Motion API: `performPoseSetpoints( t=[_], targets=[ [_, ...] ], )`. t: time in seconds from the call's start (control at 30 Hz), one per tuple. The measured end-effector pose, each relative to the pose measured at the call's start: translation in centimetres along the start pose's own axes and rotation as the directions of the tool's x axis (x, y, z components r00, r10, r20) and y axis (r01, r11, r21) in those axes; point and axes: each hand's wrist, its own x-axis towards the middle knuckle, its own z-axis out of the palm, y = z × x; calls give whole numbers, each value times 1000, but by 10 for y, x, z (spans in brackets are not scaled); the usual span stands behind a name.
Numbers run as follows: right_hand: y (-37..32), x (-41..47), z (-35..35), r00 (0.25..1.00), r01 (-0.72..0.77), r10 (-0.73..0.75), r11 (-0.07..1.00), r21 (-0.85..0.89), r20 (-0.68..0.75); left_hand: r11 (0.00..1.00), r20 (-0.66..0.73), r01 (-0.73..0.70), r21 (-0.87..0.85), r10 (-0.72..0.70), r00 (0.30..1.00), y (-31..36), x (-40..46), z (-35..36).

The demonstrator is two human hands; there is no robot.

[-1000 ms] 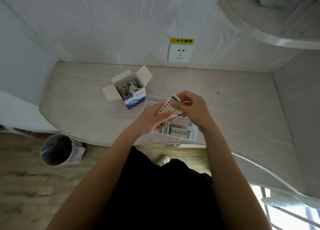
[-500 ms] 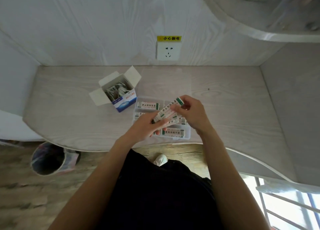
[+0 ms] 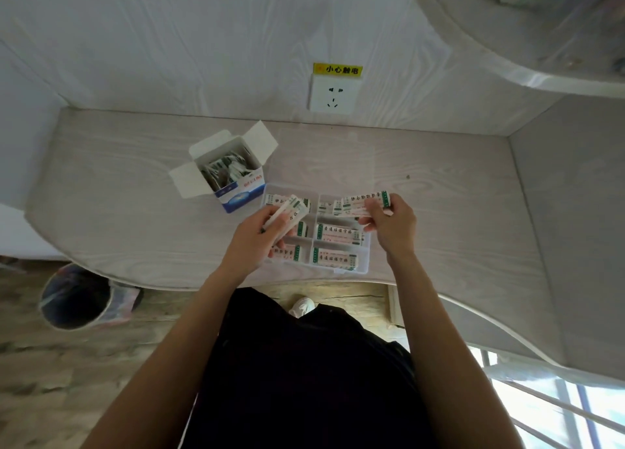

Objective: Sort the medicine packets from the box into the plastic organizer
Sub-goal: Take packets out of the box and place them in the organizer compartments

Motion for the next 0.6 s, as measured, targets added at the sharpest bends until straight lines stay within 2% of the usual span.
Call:
performPoseSetpoints(
  t=[0.23,0.4,0.6],
  targets=[
    [-5,0,23,993,120,-115,937,-327,33,1000,-26,3,1,-3,1000,1,0,-7],
    [-8,5,24,974,227,-175,734,-640,145,999,-27,7,-36,-8,1000,7,0,-11],
    [-15,8,22,939,341,-234,515,-787,254,999,-38,25,-33,-26,999,12,-4,-13]
  ],
)
